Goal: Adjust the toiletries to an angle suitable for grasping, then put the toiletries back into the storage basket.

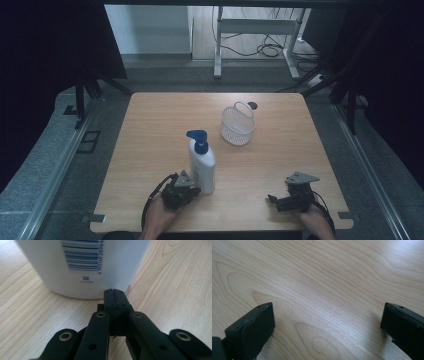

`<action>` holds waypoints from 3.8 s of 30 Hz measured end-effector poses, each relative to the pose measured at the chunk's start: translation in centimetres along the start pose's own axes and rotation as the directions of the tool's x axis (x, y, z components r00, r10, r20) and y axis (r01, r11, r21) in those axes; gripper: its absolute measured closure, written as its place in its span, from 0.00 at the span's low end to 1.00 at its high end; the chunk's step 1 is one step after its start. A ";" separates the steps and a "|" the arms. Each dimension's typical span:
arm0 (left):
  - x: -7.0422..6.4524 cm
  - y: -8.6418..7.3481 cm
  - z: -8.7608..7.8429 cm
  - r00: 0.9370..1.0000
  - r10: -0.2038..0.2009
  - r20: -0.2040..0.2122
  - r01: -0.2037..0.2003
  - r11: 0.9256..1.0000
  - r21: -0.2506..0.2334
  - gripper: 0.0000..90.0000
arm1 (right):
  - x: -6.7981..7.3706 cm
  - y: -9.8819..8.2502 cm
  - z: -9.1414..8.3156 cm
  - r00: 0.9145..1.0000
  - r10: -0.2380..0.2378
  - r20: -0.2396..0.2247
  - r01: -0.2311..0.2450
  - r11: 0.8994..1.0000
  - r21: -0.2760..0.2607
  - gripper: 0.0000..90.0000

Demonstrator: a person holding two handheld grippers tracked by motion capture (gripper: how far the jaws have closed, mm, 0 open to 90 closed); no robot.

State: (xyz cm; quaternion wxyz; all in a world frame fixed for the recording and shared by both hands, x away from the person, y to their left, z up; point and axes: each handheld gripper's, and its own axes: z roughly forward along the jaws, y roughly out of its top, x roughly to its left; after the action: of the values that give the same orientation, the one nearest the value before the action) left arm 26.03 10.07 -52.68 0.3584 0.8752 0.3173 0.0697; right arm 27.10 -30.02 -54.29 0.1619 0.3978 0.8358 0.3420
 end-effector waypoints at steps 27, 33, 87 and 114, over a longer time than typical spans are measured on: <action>-0.4 -0.3 -1.1 0.997 0.014 -0.072 -0.014 1.000 -0.011 0.87 | 0.0 0.0 0.0 1.000 0.000 0.000 0.000 1.000 0.000 0.00; -0.5 -0.8 -1.8 0.993 0.006 -0.119 -0.007 1.000 -0.007 0.72 | 0.0 0.0 0.0 1.000 -0.002 0.000 0.002 1.000 0.000 0.00; 2.9 -3.5 -1.7 0.960 -0.153 -0.236 0.151 0.988 -0.024 0.14 | 0.6 0.6 -0.9 0.999 -0.037 -0.022 0.036 0.999 -0.040 0.00; 3.0 -4.0 -1.8 0.966 -0.133 -0.223 0.126 0.991 -0.048 0.13 | 2.5 2.4 -1.5 0.987 -0.084 -0.139 0.069 0.991 -0.112 0.00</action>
State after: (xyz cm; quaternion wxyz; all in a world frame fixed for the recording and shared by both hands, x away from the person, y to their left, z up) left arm 25.76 15.14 -54.40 0.3383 0.8330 0.4112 0.1502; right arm 26.01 -27.64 -51.51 0.1357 0.3305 0.8405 0.4074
